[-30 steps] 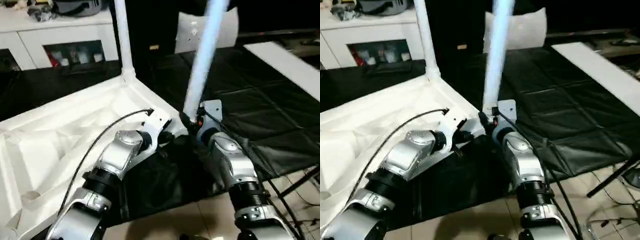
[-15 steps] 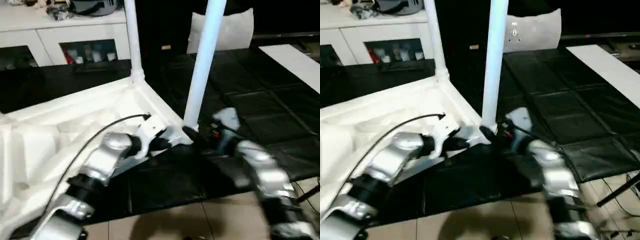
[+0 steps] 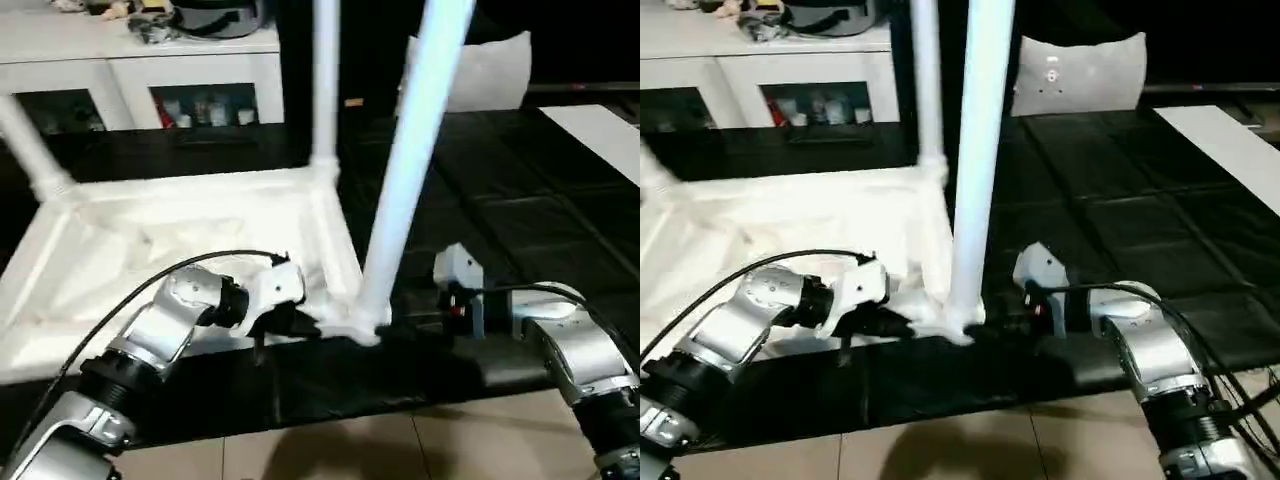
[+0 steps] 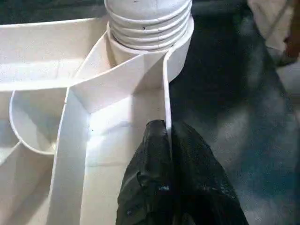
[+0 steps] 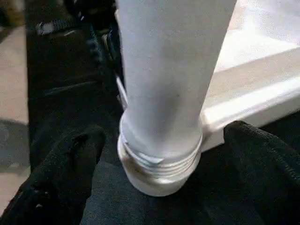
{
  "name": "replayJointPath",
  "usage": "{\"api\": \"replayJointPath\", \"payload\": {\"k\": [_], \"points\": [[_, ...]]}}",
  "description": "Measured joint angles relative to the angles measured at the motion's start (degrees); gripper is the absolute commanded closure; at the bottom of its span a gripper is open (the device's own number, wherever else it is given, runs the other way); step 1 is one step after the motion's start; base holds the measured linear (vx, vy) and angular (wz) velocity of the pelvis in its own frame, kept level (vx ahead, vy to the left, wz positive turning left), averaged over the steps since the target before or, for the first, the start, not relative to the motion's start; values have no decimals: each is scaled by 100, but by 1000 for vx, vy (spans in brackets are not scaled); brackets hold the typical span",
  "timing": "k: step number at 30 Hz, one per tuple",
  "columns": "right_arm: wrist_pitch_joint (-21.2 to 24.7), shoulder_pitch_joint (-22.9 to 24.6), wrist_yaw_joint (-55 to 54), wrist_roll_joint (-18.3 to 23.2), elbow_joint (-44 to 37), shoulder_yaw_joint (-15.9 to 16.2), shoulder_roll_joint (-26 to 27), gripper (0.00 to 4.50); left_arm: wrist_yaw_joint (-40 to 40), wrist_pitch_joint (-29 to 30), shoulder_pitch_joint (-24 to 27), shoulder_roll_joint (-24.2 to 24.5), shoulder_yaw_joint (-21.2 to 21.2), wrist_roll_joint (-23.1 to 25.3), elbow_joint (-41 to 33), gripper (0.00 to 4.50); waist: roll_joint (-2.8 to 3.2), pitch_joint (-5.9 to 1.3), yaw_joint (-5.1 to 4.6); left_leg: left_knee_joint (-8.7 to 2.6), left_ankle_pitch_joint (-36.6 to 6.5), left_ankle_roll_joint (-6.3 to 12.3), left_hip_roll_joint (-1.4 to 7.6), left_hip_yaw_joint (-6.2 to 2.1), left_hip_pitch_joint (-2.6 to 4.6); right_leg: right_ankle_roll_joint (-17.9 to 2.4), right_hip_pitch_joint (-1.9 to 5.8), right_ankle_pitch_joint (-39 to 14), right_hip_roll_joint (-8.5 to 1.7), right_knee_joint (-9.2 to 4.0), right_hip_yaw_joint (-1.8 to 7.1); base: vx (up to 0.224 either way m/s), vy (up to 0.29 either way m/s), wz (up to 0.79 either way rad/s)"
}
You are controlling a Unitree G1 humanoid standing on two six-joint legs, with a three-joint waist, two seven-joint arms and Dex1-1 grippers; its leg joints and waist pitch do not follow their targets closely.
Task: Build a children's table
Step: Rotate leg to tighten
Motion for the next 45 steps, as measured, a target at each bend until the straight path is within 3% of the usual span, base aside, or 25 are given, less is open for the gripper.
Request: {"api": "replayJointPath", "payload": {"k": [6,14,17,21,28,34,36,37,39,45], "points": [[-53,-156,296,-16,96,156,-17,69,-187,-167,-16,48,-81,-5,-1,450,0,0,53,-20,2,0,5,14,5,18,-2,-11,7,12,20,0,0,0],[-190,-200,405,-17,242,183,18,140,-191,-232,-17,57,-88,6,2,450,-1,0,50,-19,2,0,4,19,5,20,-2,-12,7,13,27,0,0,0],[-311,-241,403,-21,293,195,55,148,-191,-237,-17,56,-93,7,3,450,-1,0,51,-19,2,0,4,20,5,20,-2,-12,7,13,28,0,0,0],[-443,-261,412,0,372,192,104,200,-193,-238,-17,59,-101,22,5,450,-2,-1,46,-20,2,-1,4,21,6,20,-2,-12,7,13,29,0,0,0],[-508,-259,423,27,373,193,118,238,-194,-259,-17,72,-103,57,5,450,-7,-4,42,-19,3,-1,4,22,9,20,-1,-12,8,14,32,0,0,0],[-530,-246,424,44,372,191,117,242,-198,-277,-17,75,-108,60,5,450,-8,-4,43,-19,3,-1,5,22,9,20,-1,-12,9,15,33,0,0,0],[-261,-244,382,97,313,160,136,242,-198,-277,-17,76,-107,62,5,450,-8,-5,42,-19,3,-1,5,22,9,20,-1,-12,10,15,33,0,0,0],[-56,-245,364,167,275,132,155,208,-198,-277,-17,76,-106,63,5,450,-8,-5,43,-19,3,-1,5,22,10,20,-1,-12,10,16,33,0,0,0],[302,-247,335,259,212,89,176,187,-197,-278,-17,76,-106,68,6,450,-8,-6,45,-19,3,-2,6,22,10,20,0,-12,11,17,34,0,0,0],[328,-179,209,179,214,149,218,143,-197,-321,-17,69,-120,67,6,450,-8,-6,56,-19,2,-2,5,22,8,21,0,-12,11,16,35,0,0,0]]}}
